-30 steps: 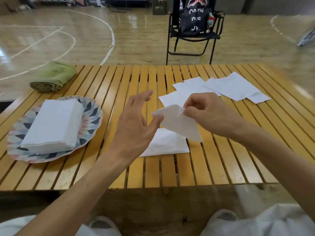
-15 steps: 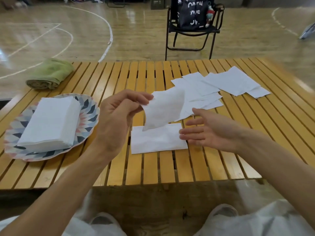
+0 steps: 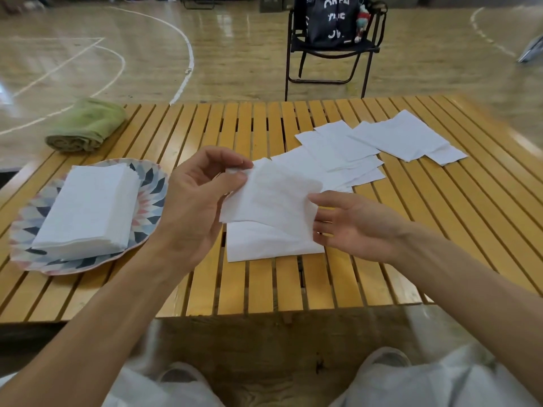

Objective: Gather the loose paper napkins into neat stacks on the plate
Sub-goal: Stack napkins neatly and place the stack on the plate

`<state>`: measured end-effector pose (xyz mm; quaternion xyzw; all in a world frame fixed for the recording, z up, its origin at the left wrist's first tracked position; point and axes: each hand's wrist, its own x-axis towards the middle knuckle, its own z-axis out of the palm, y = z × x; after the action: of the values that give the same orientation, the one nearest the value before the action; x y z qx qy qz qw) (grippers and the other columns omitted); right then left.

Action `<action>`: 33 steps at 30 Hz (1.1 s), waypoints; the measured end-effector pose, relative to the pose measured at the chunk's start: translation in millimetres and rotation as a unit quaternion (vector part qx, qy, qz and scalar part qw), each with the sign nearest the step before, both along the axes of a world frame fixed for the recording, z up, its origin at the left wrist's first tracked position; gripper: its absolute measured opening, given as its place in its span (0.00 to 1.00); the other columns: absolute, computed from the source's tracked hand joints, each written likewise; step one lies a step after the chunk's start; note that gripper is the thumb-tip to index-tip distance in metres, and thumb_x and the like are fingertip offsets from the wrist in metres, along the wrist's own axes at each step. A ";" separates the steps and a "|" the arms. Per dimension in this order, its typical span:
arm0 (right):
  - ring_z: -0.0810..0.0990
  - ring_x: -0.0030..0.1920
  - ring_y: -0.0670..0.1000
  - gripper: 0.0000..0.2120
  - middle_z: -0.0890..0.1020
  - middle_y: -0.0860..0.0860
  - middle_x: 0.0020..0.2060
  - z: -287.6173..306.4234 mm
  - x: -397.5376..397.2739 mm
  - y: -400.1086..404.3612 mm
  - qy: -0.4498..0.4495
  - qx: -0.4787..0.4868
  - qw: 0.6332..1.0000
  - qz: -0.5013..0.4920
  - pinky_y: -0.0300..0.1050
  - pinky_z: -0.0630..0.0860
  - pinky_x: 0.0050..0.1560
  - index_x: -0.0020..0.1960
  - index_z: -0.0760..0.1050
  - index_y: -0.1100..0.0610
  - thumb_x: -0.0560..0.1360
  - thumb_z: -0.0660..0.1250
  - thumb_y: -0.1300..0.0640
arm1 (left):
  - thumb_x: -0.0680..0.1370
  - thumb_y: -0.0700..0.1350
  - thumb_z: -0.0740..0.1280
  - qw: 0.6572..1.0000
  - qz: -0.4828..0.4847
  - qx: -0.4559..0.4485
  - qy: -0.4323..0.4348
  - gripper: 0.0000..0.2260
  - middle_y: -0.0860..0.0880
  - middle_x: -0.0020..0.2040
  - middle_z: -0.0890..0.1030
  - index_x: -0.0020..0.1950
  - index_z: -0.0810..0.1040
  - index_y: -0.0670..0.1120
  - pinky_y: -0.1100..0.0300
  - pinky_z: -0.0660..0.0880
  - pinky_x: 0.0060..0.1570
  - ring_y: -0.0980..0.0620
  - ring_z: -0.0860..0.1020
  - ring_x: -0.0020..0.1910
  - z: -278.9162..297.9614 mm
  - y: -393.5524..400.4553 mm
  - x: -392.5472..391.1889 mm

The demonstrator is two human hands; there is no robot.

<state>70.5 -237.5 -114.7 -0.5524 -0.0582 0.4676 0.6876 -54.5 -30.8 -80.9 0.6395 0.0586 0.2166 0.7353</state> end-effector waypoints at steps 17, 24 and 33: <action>0.81 0.50 0.49 0.05 0.82 0.50 0.48 -25.2 0.1 10.8 -0.405 -0.310 0.859 -0.041 0.45 0.81 0.52 0.53 0.78 0.52 0.78 0.70 0.55 | 0.78 0.43 0.69 0.845 0.118 0.468 0.230 0.16 0.55 0.55 0.71 0.64 0.72 0.53 0.63 0.75 0.43 0.54 0.76 0.51 -67.8 16.0 14.4; 0.78 0.43 0.44 0.10 0.78 0.45 0.45 -34.0 1.0 6.8 -0.507 -0.369 0.778 -0.040 0.38 0.74 0.38 0.58 0.74 0.49 0.78 0.69 0.51 | 0.78 0.46 0.69 0.800 0.114 0.536 0.245 0.16 0.51 0.63 0.71 0.64 0.72 0.52 0.61 0.71 0.52 0.54 0.72 0.55 -73.6 9.3 13.1; 0.73 0.62 0.49 0.12 0.76 0.48 0.62 -41.9 -4.5 12.9 -0.655 -0.353 0.663 0.081 0.43 0.70 0.60 0.62 0.79 0.50 0.81 0.64 0.50 | 0.80 0.47 0.66 0.751 -0.032 0.618 0.229 0.15 0.57 0.68 0.71 0.66 0.74 0.56 0.55 0.63 0.68 0.54 0.67 0.67 -72.5 -10.7 10.4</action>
<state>66.0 -224.6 -156.6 -0.9108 -0.3685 0.0244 0.1847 -44.1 -41.5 -153.4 0.9865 0.0582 0.0292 0.1504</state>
